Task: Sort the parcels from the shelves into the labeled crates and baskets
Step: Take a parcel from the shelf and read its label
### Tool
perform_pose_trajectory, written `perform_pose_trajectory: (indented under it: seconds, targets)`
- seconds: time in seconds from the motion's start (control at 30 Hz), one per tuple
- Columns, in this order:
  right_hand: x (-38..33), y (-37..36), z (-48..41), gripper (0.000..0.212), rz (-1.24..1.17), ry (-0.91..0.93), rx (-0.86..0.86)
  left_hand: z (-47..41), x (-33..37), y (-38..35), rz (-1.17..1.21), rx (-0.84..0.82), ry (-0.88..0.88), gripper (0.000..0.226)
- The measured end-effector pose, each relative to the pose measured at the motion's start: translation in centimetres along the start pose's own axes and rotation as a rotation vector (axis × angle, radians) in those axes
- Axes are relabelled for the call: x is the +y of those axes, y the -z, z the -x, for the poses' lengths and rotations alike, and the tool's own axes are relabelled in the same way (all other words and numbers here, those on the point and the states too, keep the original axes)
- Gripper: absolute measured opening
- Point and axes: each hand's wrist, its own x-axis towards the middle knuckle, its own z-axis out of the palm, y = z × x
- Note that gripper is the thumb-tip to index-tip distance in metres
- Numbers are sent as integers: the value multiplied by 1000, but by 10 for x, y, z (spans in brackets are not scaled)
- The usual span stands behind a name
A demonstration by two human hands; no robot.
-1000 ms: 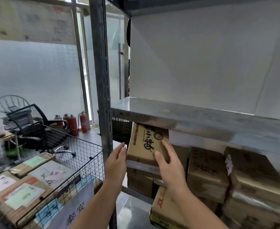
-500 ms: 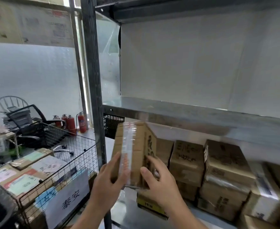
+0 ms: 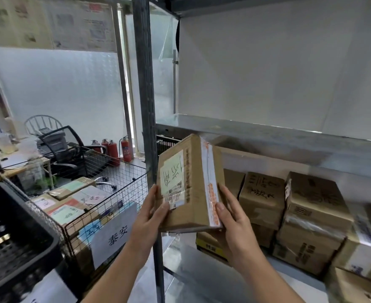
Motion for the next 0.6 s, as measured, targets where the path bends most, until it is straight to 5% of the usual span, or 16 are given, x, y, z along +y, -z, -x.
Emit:
perform_pose_trajectory:
  seconds: [0.1, 0.27, 0.37, 0.6]
  targets:
    - [6, -6, 1, 42, 24, -15, -56, 9, 1, 8, 55, 16, -38, 71]
    - [10, -22, -11, 38, 438, -1, -15, 17, 6, 23, -216, 156, -167, 64]
    - [12, -42, -11, 31, 474, 44, -63, 17, 7, 35, -337, 210, -184, 65]
    - [32, -100, -10, 68, 505, 154, -256, 17, 20, 67, -462, 345, -280, 73]
